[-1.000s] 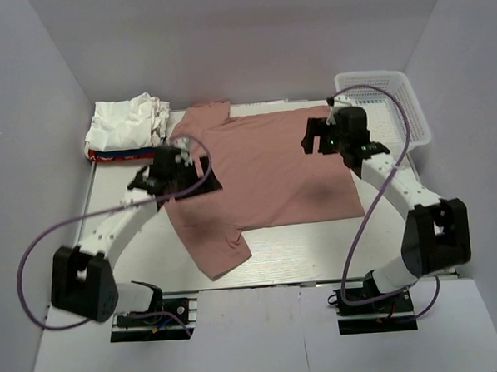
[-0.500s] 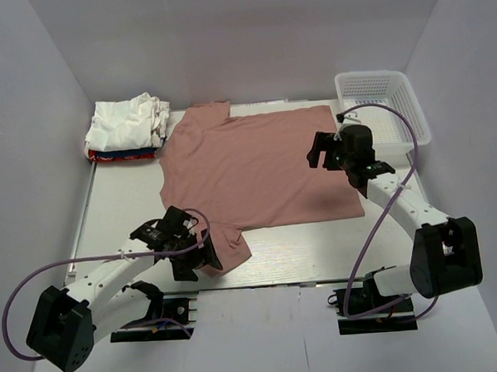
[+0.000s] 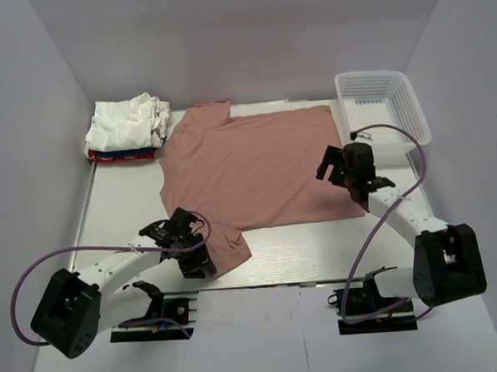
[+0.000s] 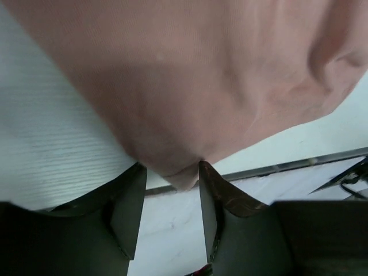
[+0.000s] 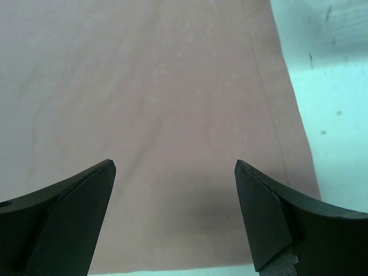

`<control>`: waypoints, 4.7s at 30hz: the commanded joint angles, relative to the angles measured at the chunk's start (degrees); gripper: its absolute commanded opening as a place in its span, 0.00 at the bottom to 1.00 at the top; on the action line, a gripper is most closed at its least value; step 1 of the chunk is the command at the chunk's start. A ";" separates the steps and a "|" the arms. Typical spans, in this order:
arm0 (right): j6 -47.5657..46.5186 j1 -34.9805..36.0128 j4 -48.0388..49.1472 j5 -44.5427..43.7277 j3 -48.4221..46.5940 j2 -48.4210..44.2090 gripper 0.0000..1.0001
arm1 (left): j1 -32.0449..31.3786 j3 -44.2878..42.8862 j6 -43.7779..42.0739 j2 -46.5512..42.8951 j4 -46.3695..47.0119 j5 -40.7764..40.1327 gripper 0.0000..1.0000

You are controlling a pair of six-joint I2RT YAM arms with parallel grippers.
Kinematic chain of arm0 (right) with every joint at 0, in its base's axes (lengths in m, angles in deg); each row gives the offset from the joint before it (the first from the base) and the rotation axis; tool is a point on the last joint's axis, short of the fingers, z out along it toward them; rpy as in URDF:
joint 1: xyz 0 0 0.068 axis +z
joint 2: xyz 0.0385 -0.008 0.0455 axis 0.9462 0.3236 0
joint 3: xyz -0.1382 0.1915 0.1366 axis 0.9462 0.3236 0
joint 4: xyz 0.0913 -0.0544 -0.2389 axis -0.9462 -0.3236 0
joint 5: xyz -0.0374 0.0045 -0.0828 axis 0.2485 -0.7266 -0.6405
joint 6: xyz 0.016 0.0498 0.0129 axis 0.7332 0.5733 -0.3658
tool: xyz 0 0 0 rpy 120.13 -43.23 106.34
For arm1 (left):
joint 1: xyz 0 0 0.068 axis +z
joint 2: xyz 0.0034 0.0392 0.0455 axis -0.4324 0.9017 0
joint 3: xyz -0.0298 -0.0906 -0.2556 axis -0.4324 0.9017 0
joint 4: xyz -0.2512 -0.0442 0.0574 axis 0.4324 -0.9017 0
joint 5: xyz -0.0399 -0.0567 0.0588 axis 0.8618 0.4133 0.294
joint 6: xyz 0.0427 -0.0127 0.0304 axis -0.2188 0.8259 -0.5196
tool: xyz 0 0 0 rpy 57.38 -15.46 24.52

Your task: Fold and stack the t-shirts

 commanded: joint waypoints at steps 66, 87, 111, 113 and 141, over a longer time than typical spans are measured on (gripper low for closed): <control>3.33 -8.30 -9.65 0.20 -11.12 8.48 0.00 | 12.53 -44.33 -14.97 25.03 8.77 -9.93 0.00; -0.19 -8.31 -13.87 -2.71 -29.86 22.38 0.00 | 22.29 -53.99 -16.81 35.32 15.01 -14.15 0.00; -9.42 -1.45 -10.10 15.66 -28.46 24.84 0.90 | 23.79 -58.68 -19.62 43.24 17.12 -7.84 0.99; -8.89 -0.40 -8.87 16.01 -26.79 25.28 0.90 | 23.79 -54.63 -19.10 41.48 17.73 -4.67 0.99; -6.25 0.22 -7.19 16.46 -38.47 40.93 0.90 | 18.25 -82.71 -23.67 69.32 21.42 -3.17 0.99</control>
